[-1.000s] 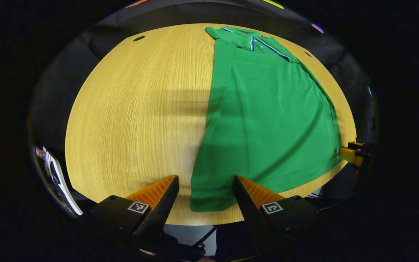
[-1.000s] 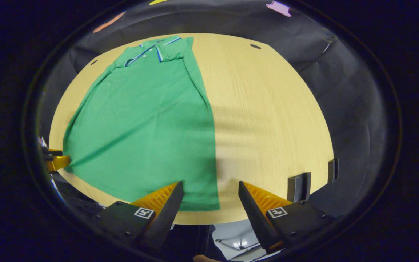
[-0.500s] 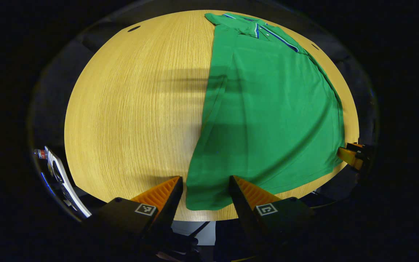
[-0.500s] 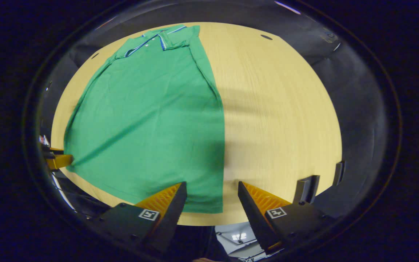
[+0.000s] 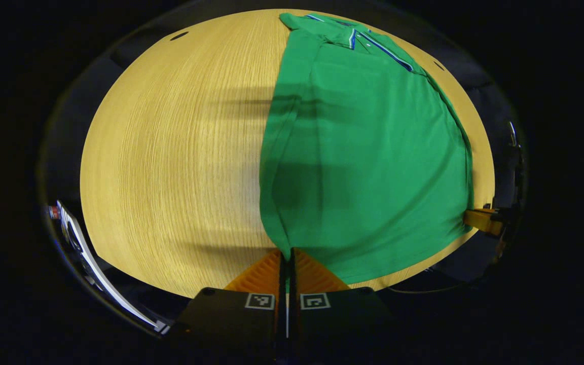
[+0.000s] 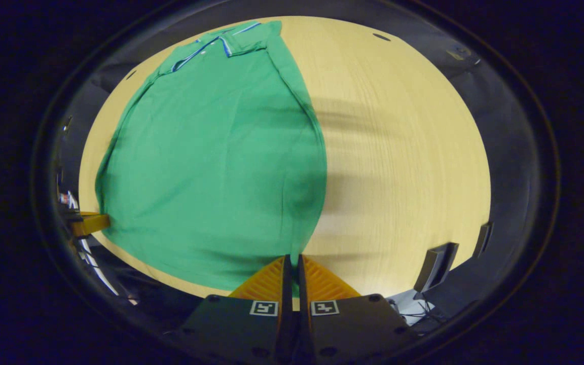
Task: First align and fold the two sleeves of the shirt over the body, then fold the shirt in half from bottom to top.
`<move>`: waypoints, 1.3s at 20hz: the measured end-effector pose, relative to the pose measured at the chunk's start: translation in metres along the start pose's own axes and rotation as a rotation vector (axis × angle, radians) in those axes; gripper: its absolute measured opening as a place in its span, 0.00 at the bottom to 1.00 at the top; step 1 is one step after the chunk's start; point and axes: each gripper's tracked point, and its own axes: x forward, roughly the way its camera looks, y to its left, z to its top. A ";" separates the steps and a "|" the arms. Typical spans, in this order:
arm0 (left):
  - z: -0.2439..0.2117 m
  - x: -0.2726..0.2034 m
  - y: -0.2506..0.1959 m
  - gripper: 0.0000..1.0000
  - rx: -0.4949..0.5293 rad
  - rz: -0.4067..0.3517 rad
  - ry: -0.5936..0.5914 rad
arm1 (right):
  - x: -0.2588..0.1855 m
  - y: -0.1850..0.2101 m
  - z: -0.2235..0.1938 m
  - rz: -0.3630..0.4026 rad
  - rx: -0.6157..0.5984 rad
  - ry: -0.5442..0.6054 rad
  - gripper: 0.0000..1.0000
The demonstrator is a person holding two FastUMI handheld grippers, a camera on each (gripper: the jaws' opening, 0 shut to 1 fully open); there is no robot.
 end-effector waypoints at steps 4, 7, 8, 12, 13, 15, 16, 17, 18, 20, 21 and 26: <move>-0.001 -0.001 0.000 0.03 0.026 -0.009 -0.014 | 0.000 -0.001 0.001 0.053 0.030 0.011 0.02; -0.004 -0.002 -0.002 0.04 -0.003 -0.017 -0.016 | -0.002 -0.002 0.000 0.036 -0.016 -0.007 0.03; -0.005 -0.004 -0.003 0.03 -0.016 -0.021 -0.020 | -0.006 -0.001 0.000 0.041 -0.019 -0.011 0.02; 0.000 -0.022 -0.008 0.03 -0.035 -0.052 -0.060 | -0.031 0.000 0.012 0.064 -0.028 -0.058 0.00; 0.003 -0.026 -0.009 0.03 -0.039 -0.061 -0.074 | -0.039 0.001 0.015 0.075 -0.027 -0.071 0.00; 0.014 -0.038 -0.012 0.03 -0.050 -0.075 -0.107 | -0.056 0.002 0.025 0.087 -0.031 -0.100 0.00; 0.022 -0.045 -0.013 0.03 -0.050 -0.080 -0.129 | -0.064 0.003 0.030 0.090 -0.040 -0.113 0.00; 0.031 -0.054 -0.015 0.03 -0.042 -0.080 -0.153 | -0.072 0.005 0.036 0.096 -0.048 -0.129 0.06; 0.040 -0.061 -0.017 0.03 -0.031 -0.074 -0.178 | -0.081 0.007 0.043 0.104 -0.050 -0.146 0.02; 0.056 -0.078 -0.019 0.03 -0.007 -0.069 -0.215 | -0.096 0.012 0.060 0.123 -0.055 -0.184 0.00; 0.065 -0.086 -0.021 0.03 0.003 -0.069 -0.234 | -0.103 0.015 0.069 0.130 -0.067 -0.204 0.02; 0.121 -0.108 -0.025 0.03 0.044 -0.050 -0.307 | -0.134 0.017 0.125 0.139 -0.099 -0.297 0.06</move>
